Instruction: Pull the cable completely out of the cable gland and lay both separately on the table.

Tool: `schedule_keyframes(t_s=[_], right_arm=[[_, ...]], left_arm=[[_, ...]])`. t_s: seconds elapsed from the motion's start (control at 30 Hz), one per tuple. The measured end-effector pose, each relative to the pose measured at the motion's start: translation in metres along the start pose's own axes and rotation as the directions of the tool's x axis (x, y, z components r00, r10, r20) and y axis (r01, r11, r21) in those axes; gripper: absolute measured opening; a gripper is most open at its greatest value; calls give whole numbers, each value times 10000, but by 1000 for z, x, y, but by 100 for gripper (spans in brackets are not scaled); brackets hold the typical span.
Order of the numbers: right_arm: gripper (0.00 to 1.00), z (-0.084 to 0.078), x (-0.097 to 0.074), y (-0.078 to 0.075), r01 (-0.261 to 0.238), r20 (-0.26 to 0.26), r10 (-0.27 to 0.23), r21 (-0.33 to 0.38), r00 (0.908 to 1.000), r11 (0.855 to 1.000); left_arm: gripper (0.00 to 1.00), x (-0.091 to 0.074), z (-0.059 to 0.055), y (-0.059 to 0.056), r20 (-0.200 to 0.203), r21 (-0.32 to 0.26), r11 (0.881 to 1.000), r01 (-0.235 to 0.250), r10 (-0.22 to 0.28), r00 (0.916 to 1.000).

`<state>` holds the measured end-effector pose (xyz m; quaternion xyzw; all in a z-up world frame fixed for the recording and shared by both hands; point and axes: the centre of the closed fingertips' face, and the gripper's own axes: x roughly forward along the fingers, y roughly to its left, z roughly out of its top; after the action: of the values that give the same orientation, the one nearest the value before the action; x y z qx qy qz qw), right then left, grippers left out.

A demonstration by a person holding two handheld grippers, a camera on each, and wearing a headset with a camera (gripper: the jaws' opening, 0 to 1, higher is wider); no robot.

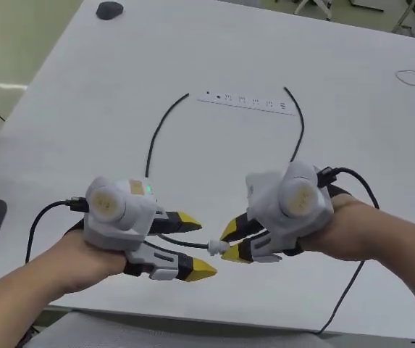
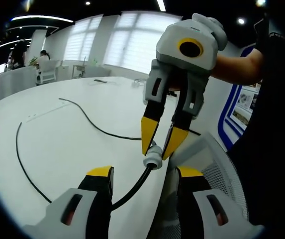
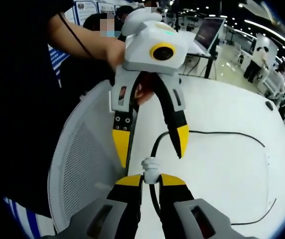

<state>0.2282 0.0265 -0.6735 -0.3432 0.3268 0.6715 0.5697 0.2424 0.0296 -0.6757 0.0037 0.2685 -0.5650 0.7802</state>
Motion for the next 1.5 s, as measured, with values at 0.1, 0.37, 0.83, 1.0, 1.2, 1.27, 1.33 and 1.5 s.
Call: schedule_keyframes(t_s=[0.1,0.37,0.83,1.0,1.2,1.27,1.33,1.5], right_arm=[[7,2,0,0,31,69,-31,-76,10000,10000],[7,2,0,-2,104,185,-102,-77,9998,9999],[7,-1,6,3,112,282,-108,-166,9995,9998],[7,-4,8,3,131,292,-126,-188,9995,9997],[7,-3,7,1,255,433,-241,-324,9988,9991],[7,-2,6,0,358,477,-340,-375,9983,9987],[7,-2,6,-1,414,557,-395,-338,9977,9986],[8,-2,7,0,319,837,-310,-92,9960,9994]], left_arm=[[45,1,2,-2,91,53,9999,106,-107,9999],[36,3,4,-5,219,-97,9990,443,-441,9988],[21,4,1,-13,171,-190,9964,826,-822,9965],[16,4,0,-13,145,-293,9955,901,-897,9959],[16,4,2,-11,212,-427,9950,907,-899,9957],[15,3,2,-10,211,-438,9953,865,-856,9961],[15,3,2,-9,200,-449,9954,847,-838,9963],[15,4,1,-11,60,-315,9957,869,-868,9962]])
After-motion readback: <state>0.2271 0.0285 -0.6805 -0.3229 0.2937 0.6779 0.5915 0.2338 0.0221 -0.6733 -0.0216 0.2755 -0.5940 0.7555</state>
